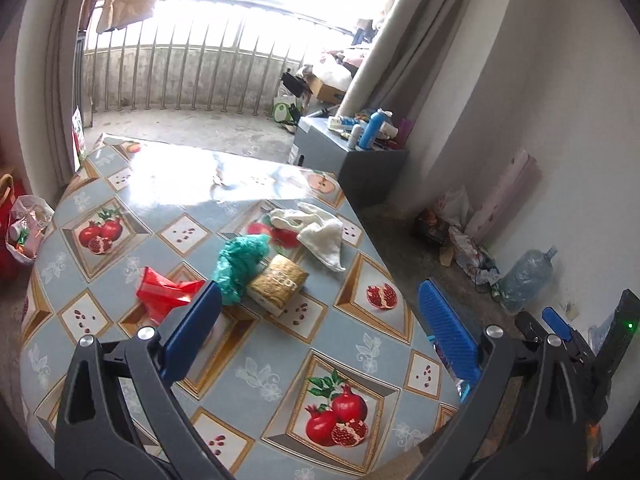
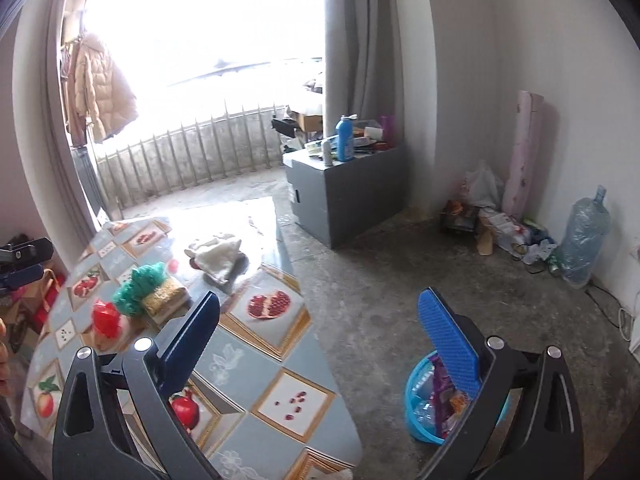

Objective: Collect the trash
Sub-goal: 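Move both tools back toward the table, then grasp the teal plastic bag with the left gripper while the right gripper grasps the gold tissue packet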

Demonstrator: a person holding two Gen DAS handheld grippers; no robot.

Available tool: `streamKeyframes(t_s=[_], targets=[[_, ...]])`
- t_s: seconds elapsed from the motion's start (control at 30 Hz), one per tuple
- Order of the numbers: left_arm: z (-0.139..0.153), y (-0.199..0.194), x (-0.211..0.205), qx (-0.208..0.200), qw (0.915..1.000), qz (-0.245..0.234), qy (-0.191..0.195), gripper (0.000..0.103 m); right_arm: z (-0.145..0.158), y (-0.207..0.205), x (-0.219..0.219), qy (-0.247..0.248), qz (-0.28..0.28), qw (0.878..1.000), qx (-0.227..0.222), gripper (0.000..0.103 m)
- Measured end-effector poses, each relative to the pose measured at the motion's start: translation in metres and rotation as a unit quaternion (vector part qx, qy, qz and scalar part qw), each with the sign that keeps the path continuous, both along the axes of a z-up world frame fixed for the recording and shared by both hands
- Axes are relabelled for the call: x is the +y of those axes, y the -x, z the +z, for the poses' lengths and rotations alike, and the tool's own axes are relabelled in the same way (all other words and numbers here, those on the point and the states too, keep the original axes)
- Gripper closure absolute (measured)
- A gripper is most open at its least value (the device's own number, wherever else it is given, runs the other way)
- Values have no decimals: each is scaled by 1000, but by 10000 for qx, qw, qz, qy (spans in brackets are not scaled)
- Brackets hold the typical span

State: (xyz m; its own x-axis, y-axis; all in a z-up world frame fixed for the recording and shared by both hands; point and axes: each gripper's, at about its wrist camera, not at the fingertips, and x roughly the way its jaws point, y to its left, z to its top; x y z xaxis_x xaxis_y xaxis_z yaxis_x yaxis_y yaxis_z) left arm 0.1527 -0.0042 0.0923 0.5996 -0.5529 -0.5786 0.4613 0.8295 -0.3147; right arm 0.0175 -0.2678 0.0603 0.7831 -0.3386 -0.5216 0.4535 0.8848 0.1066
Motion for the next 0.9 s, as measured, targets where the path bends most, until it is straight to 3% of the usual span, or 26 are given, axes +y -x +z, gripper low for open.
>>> streamKeyframes(t_s=[0.2, 0.47, 0.63, 0.9], targets=[[-12, -23, 56, 71, 9986, 430, 313, 9, -2, -40, 20, -307, 472, 9984, -51, 6], [-35, -64, 99, -73, 9950, 995, 74, 9, -9, -91, 33, -875, 1057, 9905, 75, 7], [-53, -88, 97, 20, 9967, 804, 122, 9, -26, -129, 42, -1300, 1314, 9822, 323, 21], [-86, -134, 32, 430, 9988, -191, -159, 45, -72, -192, 60, -2121, 1686, 9575, 994, 46]])
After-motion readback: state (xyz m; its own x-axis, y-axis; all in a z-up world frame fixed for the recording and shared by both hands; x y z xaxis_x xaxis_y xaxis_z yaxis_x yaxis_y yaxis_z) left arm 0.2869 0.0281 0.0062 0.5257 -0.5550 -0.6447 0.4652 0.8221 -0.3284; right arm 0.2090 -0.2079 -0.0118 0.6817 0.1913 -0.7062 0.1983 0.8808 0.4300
